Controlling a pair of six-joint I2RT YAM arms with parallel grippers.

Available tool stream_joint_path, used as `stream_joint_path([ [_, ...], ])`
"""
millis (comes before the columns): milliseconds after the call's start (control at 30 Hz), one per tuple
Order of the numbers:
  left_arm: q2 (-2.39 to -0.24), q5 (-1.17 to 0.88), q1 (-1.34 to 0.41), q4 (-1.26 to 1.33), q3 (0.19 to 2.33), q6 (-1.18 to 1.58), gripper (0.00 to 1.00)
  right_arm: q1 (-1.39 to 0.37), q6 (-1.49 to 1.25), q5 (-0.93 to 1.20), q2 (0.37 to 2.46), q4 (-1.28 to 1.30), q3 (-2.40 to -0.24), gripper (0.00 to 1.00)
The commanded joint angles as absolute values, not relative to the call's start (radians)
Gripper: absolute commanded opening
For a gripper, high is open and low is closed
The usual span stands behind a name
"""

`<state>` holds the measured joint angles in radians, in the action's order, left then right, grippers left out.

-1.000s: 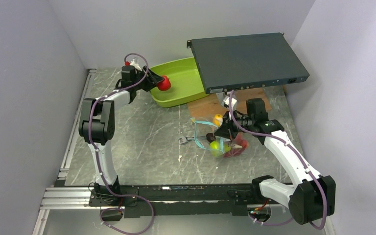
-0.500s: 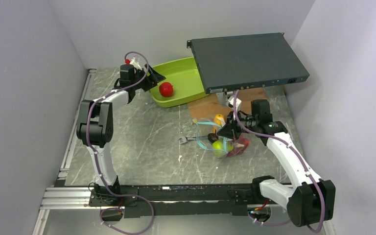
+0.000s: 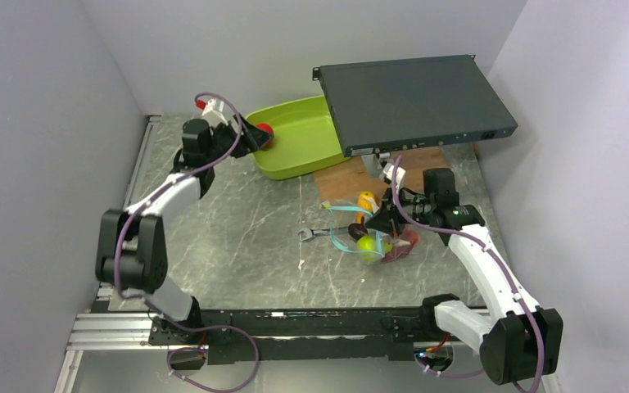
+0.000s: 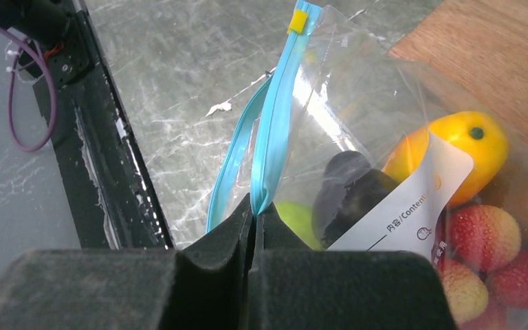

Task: Open the zip-top bag and remove the fake food
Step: Place the fake fruit in the bin, then pick up the fake fruit from the zipper food storage bag.

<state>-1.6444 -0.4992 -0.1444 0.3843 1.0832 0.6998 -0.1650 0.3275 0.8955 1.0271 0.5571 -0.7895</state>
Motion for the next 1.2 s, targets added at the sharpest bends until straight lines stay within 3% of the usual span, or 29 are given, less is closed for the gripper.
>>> stream_joint_path([
  [0,-1.418,-0.491,-0.200,0.451,0.940,0.603,0.82,-0.160,0.425,0.967,1.004,0.597,-0.807,0.00],
  [133,-1.228,-0.451,-0.234,0.441,0.776,0.583,0.89,-0.162,0.481,0.993,0.992,0.630,-0.814,0.00],
  [200,-1.105,-0.409,-0.248,0.418,0.690,0.574,0.99,-0.162,0.490,0.991,0.984,0.634,-0.814,0.00],
  [633,-0.493,-0.203,-0.317,0.209,0.372,0.625,1.00,-0.178,0.553,1.003,0.920,0.666,-0.822,0.00],
  [933,-0.358,-0.357,-0.316,0.282,0.275,0.680,1.00,-0.178,0.630,1.014,0.899,0.701,-0.818,0.00],
  [1167,-0.382,-0.521,-0.319,0.538,0.190,0.741,1.00,-0.175,0.687,1.026,0.904,0.728,-0.818,0.00],
])
